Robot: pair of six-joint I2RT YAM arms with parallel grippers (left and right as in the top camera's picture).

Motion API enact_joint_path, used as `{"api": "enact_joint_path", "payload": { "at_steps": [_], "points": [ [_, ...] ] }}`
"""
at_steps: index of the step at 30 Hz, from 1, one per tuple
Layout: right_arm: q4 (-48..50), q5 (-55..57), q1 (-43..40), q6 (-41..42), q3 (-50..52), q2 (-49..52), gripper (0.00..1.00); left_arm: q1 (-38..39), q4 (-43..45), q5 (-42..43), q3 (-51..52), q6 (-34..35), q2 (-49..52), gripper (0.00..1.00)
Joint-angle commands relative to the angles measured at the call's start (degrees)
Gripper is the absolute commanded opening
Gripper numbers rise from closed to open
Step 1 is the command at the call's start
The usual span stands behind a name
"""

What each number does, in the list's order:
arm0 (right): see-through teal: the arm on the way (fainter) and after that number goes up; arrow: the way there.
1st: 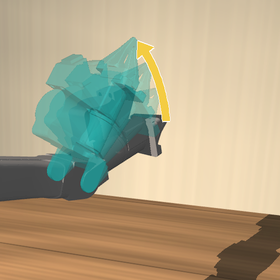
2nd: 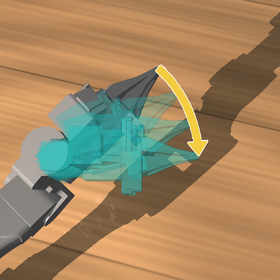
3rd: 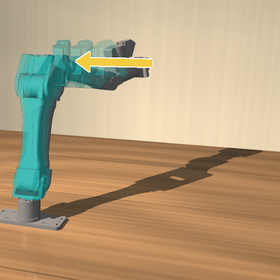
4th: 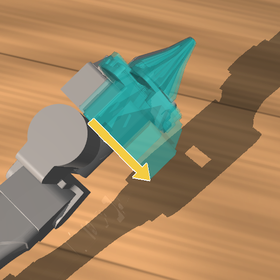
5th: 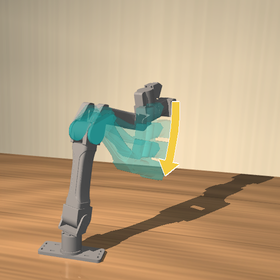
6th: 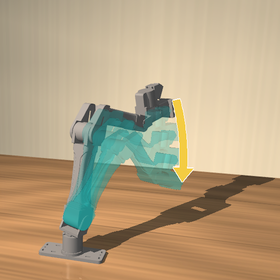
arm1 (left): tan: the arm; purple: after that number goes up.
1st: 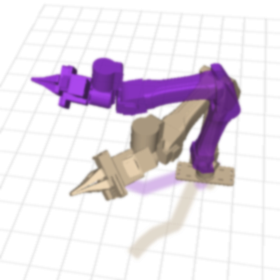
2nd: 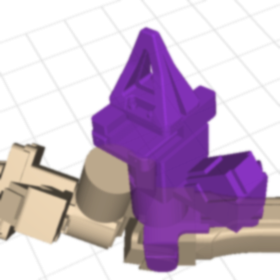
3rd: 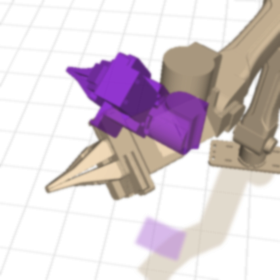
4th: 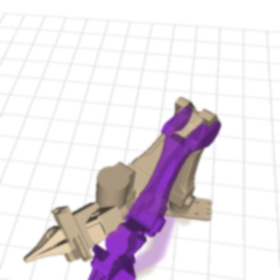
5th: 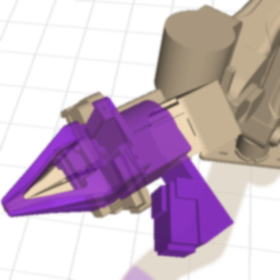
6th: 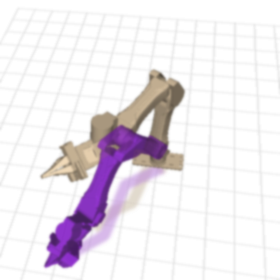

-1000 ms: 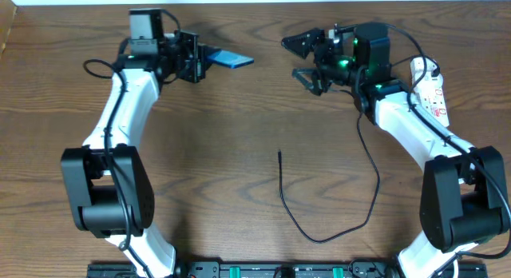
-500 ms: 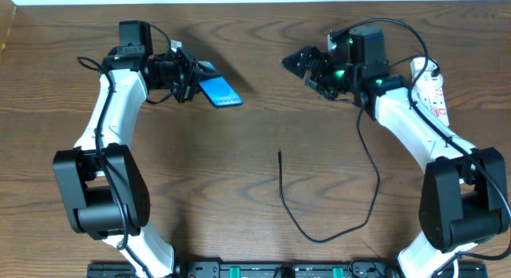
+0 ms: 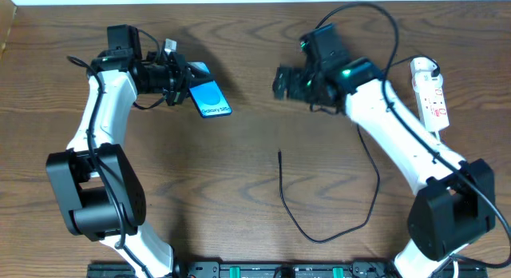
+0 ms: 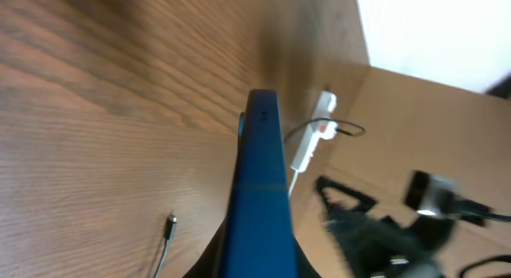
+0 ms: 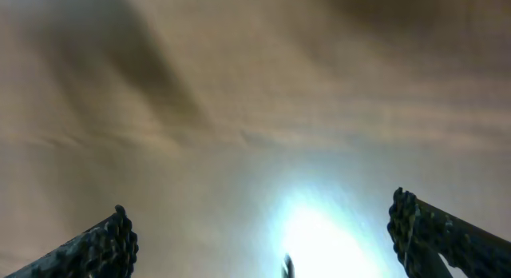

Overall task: Plug charger to phone and switch on socket
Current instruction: 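Move the right gripper down toward the black cable's connector, then lower the open right gripper over the cable connector on the table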

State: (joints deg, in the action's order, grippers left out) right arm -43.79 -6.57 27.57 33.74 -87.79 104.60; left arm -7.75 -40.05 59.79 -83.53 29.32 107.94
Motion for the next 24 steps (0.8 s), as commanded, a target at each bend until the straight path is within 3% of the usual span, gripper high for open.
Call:
{"api": "enact_joint_path", "payload": {
  "at_steps": [1, 10, 24],
  "points": [
    [-3.1, 5.2, 2.2, -0.6, -0.6, -0.3, 0.99, -0.4, 0.0, 5.4, -0.4, -2.8, -1.3, 0.07],
    [-10.2, 7.7, 5.8, 2.2, 1.4, -0.3, 0.99, -0.4, -0.6, 5.8, -0.4, -2.8, -1.3, 0.07],
    [-0.1, 1.9, 9.3, 7.8, 13.4, -0.3, 0.99, -0.4, -1.6, 5.8, -0.4, -3.8, -1.3, 0.07]
  ]
}}
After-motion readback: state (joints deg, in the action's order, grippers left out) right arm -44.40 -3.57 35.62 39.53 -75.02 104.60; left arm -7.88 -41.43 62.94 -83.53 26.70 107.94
